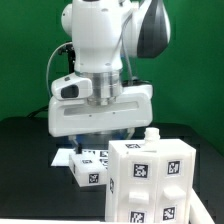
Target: Assemble cabinet
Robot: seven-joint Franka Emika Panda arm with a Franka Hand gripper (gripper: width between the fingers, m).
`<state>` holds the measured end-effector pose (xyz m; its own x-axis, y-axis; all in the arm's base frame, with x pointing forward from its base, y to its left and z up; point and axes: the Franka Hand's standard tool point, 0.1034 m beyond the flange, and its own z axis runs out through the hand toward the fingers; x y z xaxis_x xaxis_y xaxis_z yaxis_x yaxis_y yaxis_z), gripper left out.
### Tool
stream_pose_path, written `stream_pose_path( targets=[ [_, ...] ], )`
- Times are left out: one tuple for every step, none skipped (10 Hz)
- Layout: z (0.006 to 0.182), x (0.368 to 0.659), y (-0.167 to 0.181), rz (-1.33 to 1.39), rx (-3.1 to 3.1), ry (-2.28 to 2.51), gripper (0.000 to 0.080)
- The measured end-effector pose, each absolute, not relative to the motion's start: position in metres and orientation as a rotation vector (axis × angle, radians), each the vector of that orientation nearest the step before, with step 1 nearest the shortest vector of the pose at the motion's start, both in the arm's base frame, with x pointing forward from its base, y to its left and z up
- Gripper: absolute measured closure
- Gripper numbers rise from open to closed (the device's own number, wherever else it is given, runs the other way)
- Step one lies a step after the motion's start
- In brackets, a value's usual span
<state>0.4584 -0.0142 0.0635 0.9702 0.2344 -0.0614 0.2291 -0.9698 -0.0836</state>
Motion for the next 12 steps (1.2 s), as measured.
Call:
stream_pose_path(
  targets=[
    [0.051,0.439,-0.028,0.053,-3.061,-0.440,0.0002],
    [0.045,0.432,-0.039,0.002,-3.076,-0.538,0.0002],
    [0.043,0.435,-0.043,-0.046,-3.089,-0.584,0.0002],
    [0.043,0.434,-0.040,-0.020,-3.083,-0.560,0.0002],
    [0.043,0.433,-0.040,-0.019,-3.083,-0.562,0.0002],
    [0.041,0.433,-0.040,-0.015,-3.083,-0.560,0.0002],
    [0.035,0.429,-0.039,0.003,-3.082,-0.562,0.0002],
    [0.027,0.425,-0.041,0.014,-3.086,-0.556,0.0002],
    [0.018,0.422,-0.041,0.020,-3.093,-0.548,0.0002],
    [0.011,0.418,-0.040,0.034,-3.098,-0.527,0.0002],
    [0.008,0.419,-0.038,0.009,-3.108,-0.530,0.0002],
    [0.008,0.419,-0.039,0.012,-3.108,-0.529,0.0002]
  ],
)
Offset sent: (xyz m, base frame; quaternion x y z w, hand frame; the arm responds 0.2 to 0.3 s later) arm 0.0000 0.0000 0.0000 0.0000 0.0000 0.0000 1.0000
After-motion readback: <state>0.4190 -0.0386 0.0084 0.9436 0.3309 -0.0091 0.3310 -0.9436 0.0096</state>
